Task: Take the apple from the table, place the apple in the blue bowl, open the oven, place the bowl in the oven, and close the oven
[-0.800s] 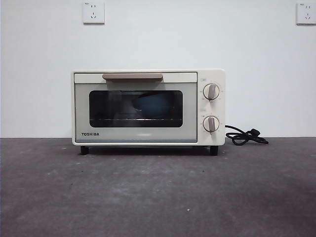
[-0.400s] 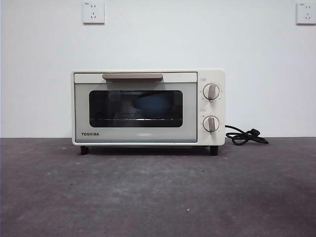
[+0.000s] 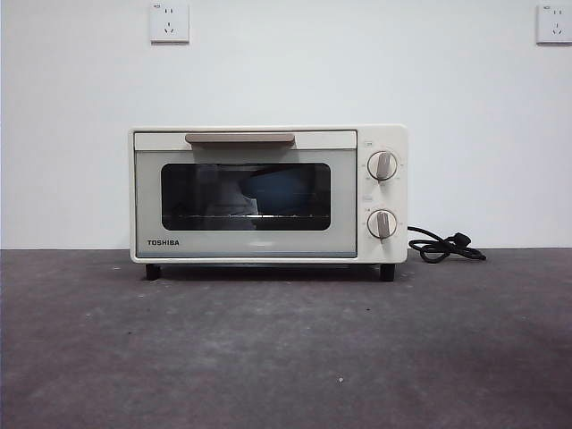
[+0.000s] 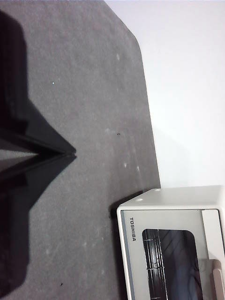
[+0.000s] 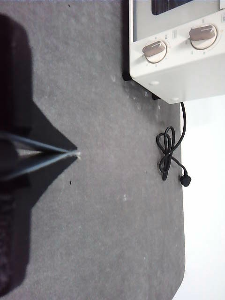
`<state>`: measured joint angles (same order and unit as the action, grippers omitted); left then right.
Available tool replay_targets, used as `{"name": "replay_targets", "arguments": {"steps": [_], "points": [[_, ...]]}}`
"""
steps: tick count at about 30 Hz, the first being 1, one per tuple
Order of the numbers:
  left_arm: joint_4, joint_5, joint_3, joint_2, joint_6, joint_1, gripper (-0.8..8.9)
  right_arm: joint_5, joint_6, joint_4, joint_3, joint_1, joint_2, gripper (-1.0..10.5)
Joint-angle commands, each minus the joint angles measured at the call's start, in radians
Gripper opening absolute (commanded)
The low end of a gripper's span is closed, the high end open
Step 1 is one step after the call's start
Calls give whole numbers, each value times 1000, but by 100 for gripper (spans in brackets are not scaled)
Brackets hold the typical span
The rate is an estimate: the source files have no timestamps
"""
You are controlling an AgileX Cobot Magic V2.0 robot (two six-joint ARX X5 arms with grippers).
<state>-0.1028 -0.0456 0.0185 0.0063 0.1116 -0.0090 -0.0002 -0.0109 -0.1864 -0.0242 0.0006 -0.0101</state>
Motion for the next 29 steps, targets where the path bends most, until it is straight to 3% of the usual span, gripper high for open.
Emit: {"name": "replay_targets", "arguments": {"steps": [1,29], "points": [[5,-3,-10,-2,-4,-2,-4,0,10,5,10,0,1,1],[5,-3,-10,10,-4,-2,-4,0,10,5,10,0,1,1]]}}
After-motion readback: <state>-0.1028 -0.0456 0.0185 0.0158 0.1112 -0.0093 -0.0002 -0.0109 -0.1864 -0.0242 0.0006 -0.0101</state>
